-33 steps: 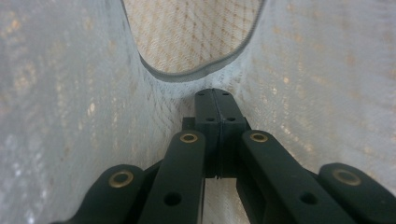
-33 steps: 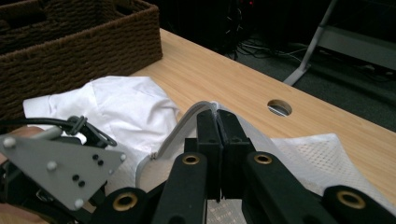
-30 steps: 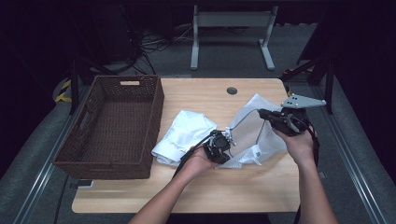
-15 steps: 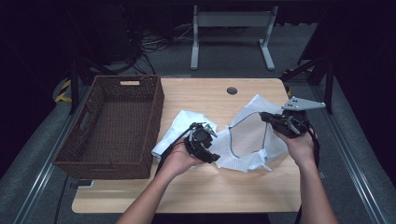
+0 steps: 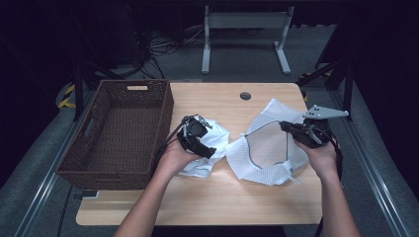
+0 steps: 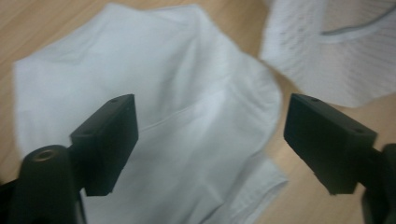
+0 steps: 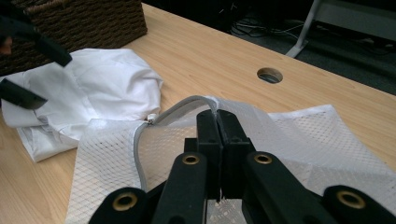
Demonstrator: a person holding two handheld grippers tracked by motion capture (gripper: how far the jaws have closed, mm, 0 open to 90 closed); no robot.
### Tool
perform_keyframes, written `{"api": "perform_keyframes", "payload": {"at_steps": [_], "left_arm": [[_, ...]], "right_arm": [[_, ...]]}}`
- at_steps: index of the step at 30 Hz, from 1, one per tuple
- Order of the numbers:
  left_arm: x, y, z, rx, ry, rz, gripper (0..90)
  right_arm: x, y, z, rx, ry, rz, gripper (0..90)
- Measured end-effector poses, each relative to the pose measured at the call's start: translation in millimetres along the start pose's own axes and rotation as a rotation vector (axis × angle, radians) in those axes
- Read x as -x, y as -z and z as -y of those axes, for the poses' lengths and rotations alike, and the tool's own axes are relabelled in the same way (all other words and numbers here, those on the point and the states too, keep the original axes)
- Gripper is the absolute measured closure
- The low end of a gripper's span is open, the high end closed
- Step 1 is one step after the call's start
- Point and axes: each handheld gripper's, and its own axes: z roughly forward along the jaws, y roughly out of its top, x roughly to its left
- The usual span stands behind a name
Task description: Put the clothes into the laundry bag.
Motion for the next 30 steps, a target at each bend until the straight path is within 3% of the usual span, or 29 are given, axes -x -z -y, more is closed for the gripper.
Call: {"api": "perform_keyframes", "payload": {"at_steps": [5,9,13,16,22,30], "left_arm": [[-16.3,-13.5,6.6,-0.047,0.077,-0.08,4.7],[-22.5,-29.8,9.9,-0.1,0.105,-0.124,2.5],[-27.9,-46.7,13.2,-0.149,0.129,-0.124,1.3],[-31.9,-60.5,18.6,-0.18,0.159,-0.096,0.4],[-32.6,-69.9,27.2,-0.166,0.183,-0.056,1.3],[-27.7,-67.2,30.2,-0.138,0.149,-0.049,11.5]], "right_arm": [[-1.6,-0.8,0.0,-0.002,0.004,-0.002,88.9],[-2.7,-2.3,0.3,-0.007,0.004,-0.005,88.9],[-3.9,-4.1,0.7,-0.014,0.008,-0.009,88.9],[-4.7,-5.3,1.1,-0.016,0.011,-0.015,88.9],[-4.6,-5.7,2.1,-0.017,0.009,-0.017,88.9],[-7.7,-10.0,2.7,-0.03,0.021,-0.023,88.9]]}}
